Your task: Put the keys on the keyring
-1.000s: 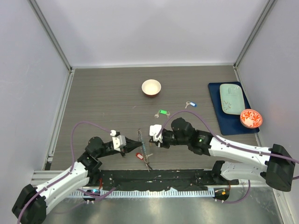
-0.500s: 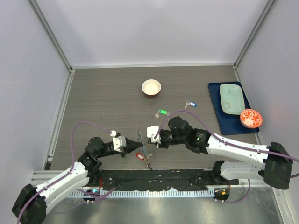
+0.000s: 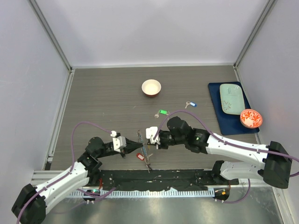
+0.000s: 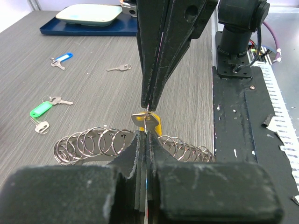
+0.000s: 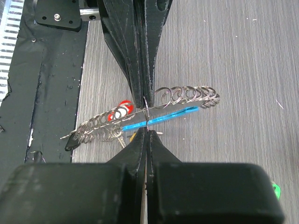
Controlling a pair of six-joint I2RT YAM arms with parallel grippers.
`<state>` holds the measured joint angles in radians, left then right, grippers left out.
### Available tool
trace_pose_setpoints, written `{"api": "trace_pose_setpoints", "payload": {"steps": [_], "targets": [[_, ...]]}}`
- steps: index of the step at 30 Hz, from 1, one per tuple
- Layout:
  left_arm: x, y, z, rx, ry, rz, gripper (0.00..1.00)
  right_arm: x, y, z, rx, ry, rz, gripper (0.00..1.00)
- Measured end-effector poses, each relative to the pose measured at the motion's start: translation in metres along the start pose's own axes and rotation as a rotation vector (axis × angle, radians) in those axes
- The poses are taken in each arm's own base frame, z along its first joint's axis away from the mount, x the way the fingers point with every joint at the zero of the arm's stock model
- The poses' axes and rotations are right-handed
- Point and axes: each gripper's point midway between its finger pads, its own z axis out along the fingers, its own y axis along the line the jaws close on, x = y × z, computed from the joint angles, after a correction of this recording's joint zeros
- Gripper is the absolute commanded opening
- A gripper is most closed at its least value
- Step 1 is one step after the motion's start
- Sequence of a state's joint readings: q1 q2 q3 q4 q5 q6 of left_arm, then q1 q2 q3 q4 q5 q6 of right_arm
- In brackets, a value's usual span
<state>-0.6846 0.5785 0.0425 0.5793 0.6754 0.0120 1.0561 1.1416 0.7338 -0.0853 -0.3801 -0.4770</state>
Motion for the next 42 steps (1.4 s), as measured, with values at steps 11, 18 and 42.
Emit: {"api": "trace_pose_setpoints", "payload": {"steps": [11, 18, 42], "targets": [[-0.0002, -0.001, 0.0001, 0.005, -0.001, 0.0, 0.0, -0.0013, -0.001, 0.0, 0.006, -0.001, -0.005, 0.01], [-0.003, -0.0007, -0.0001, 0.001, -0.01, 0.008, 0.0, 0.0009, -0.0013, -0.0004, 0.01, 0.009, -0.003, 0.01], [0.0001, -0.0006, 0.0002, 0.002, 0.0, 0.0, 0.0, 0.0002, -0.0005, -0.0002, 0.005, 0.006, -0.002, 0.01]]}}
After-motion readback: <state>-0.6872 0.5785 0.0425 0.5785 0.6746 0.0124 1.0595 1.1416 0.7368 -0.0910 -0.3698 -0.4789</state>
